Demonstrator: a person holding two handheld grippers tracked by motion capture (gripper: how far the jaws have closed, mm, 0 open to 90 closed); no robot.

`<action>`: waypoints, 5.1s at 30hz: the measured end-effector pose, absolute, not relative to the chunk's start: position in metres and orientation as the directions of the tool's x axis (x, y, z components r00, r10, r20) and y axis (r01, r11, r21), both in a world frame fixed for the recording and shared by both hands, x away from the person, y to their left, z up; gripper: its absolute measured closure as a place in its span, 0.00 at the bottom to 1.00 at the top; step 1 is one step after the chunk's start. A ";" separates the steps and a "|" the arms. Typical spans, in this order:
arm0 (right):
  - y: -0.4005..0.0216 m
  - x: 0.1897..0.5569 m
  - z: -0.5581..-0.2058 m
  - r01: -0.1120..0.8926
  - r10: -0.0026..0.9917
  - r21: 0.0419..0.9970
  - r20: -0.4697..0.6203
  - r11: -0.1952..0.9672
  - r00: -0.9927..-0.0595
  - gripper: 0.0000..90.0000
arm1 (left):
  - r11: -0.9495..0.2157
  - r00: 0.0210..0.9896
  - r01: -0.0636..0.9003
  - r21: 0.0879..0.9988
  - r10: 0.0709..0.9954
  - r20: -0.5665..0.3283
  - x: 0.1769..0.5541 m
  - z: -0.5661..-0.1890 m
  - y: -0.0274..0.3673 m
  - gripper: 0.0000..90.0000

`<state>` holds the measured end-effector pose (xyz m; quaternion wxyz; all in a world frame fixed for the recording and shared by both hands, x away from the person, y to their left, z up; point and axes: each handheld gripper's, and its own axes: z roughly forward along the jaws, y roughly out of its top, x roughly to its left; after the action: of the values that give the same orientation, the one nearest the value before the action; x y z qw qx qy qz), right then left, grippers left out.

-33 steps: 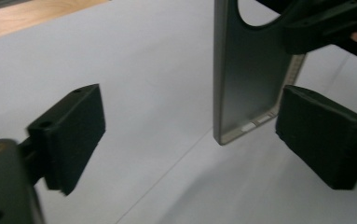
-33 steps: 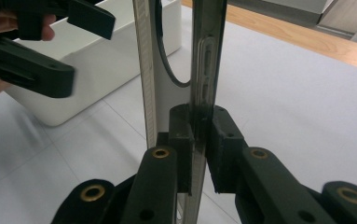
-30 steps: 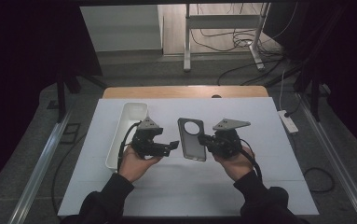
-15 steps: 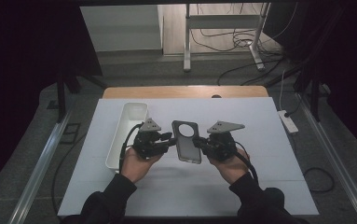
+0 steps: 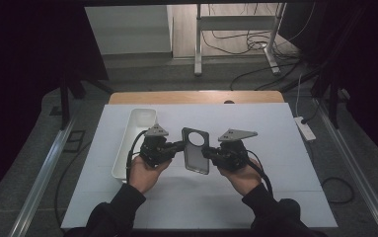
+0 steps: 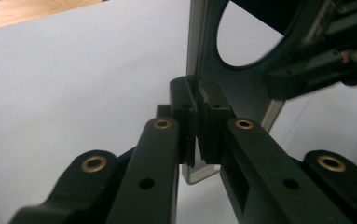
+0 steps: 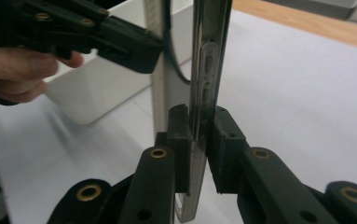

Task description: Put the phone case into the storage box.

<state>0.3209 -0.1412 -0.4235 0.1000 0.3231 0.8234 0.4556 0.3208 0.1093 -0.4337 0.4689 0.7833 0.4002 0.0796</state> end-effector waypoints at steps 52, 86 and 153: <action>-0.174 0.309 -0.425 0.440 0.621 0.786 0.093 0.435 -0.778 0.20 | -0.219 0.578 0.561 0.798 0.794 -0.189 0.327 -0.404 0.139 0.99; -0.217 0.291 -0.422 0.471 0.680 0.783 0.085 0.406 -0.728 0.08 | -0.158 0.497 0.567 0.809 0.848 -0.183 0.342 -0.381 0.181 0.99; -0.300 0.251 -0.444 0.528 0.787 0.770 0.054 0.359 -0.614 0.01 | -0.053 0.306 0.593 0.803 0.938 -0.164 0.385 -0.373 0.250 0.99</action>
<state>0.2513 -0.3003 -0.4435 0.1650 0.4071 0.8077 0.3932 0.3853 0.2502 -0.3729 0.4126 0.6948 0.5508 0.2089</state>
